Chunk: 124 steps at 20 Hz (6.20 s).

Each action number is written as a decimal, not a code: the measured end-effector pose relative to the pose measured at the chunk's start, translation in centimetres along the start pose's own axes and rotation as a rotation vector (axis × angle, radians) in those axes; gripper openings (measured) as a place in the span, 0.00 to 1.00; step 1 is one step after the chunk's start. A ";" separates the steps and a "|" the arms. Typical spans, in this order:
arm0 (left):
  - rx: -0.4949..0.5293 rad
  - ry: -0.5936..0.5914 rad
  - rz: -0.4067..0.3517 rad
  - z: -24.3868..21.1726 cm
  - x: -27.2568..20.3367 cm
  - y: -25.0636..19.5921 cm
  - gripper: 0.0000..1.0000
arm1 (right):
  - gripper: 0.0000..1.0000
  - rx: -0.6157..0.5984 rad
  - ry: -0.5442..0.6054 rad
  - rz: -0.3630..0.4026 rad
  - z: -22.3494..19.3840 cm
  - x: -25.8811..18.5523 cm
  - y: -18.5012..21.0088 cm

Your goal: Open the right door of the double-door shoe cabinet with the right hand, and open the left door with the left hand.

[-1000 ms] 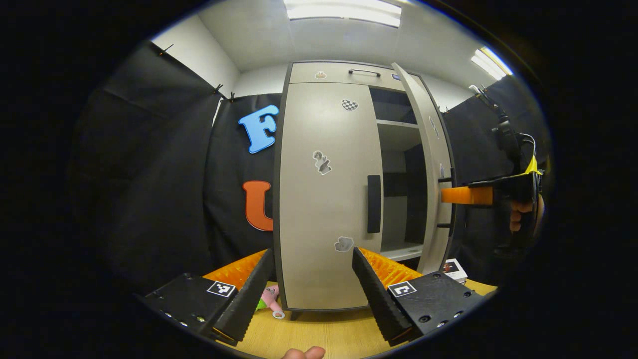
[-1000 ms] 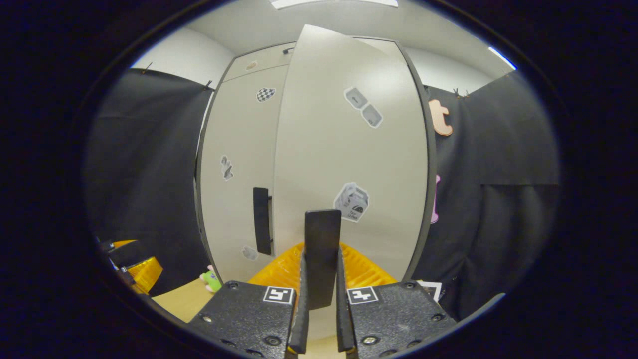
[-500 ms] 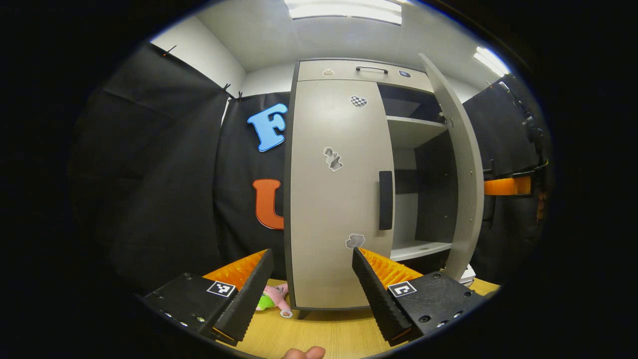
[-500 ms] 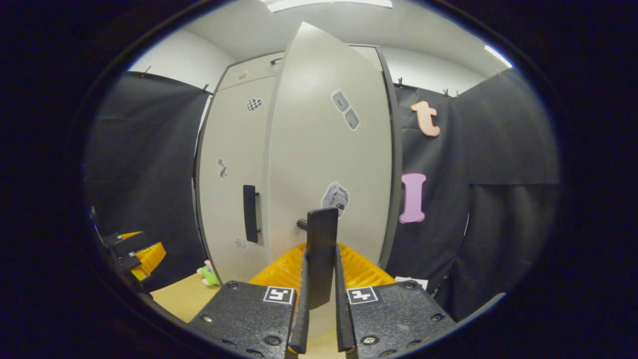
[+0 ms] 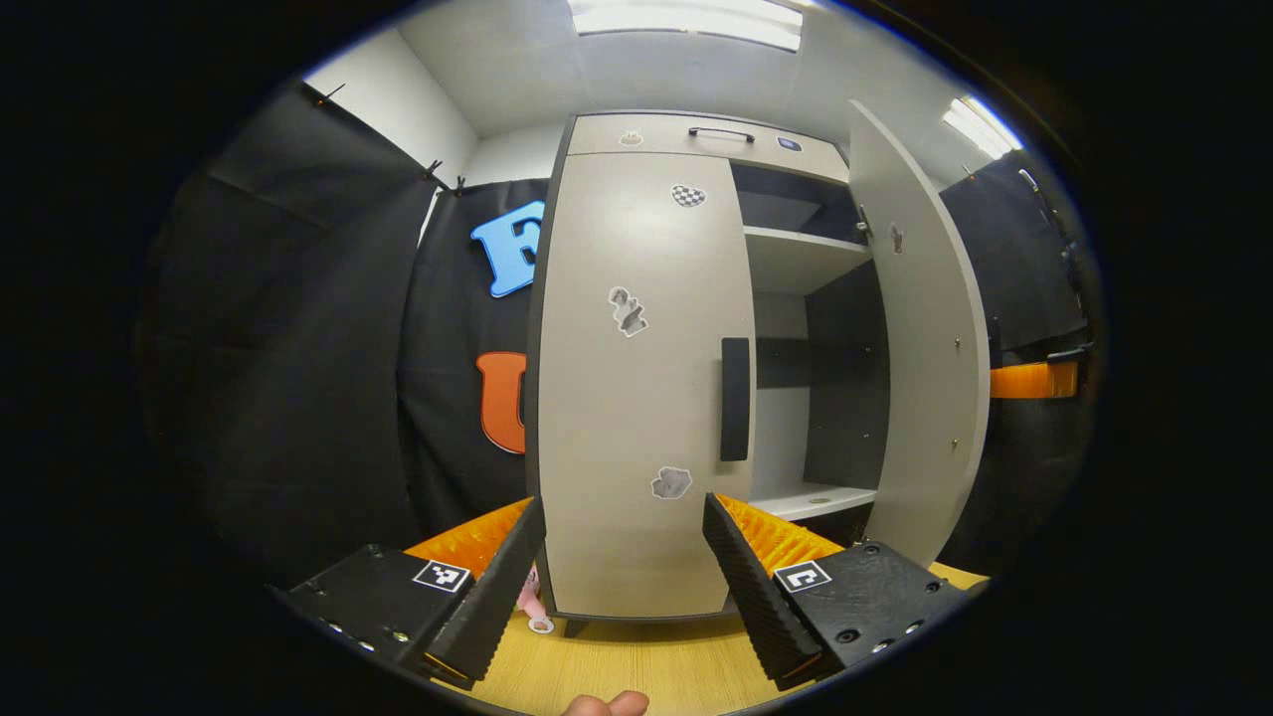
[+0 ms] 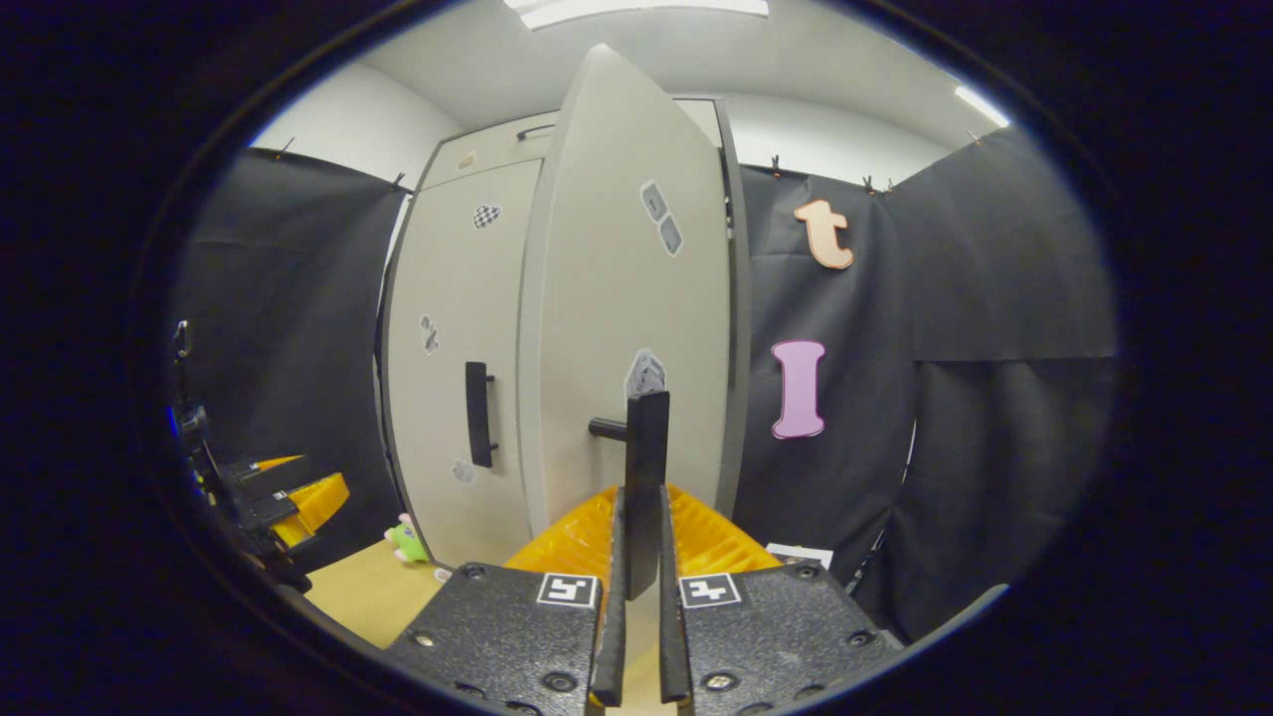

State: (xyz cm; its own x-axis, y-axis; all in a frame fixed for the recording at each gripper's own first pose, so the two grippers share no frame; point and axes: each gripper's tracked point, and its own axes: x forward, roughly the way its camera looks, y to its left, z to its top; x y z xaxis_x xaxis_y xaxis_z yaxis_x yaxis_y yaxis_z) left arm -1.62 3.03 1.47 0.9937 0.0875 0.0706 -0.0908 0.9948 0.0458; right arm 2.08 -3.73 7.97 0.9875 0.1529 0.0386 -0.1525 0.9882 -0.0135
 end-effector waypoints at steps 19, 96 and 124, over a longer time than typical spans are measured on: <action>0.020 -0.009 0.009 0.2 -0.8 -0.7 0.95 | 0.11 0.064 -0.032 -0.217 -0.8 -4.4 -9.3; -0.020 0.081 -0.077 4.7 3.2 1.0 0.11 | 0.99 0.112 0.105 0.044 -13.1 -6.8 5.0; -0.103 0.061 -0.038 4.7 0.3 13.2 0.02 | 0.99 0.079 0.102 0.045 -12.1 -5.2 7.3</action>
State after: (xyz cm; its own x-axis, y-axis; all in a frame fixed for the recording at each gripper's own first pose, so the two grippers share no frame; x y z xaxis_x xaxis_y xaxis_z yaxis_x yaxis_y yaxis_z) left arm -2.84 15.97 6.82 0.9987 0.0490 0.0102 -0.0484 0.9973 -0.0551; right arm -3.65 2.59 -4.38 0.9779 0.1993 -0.0624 -0.1952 0.9785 0.0661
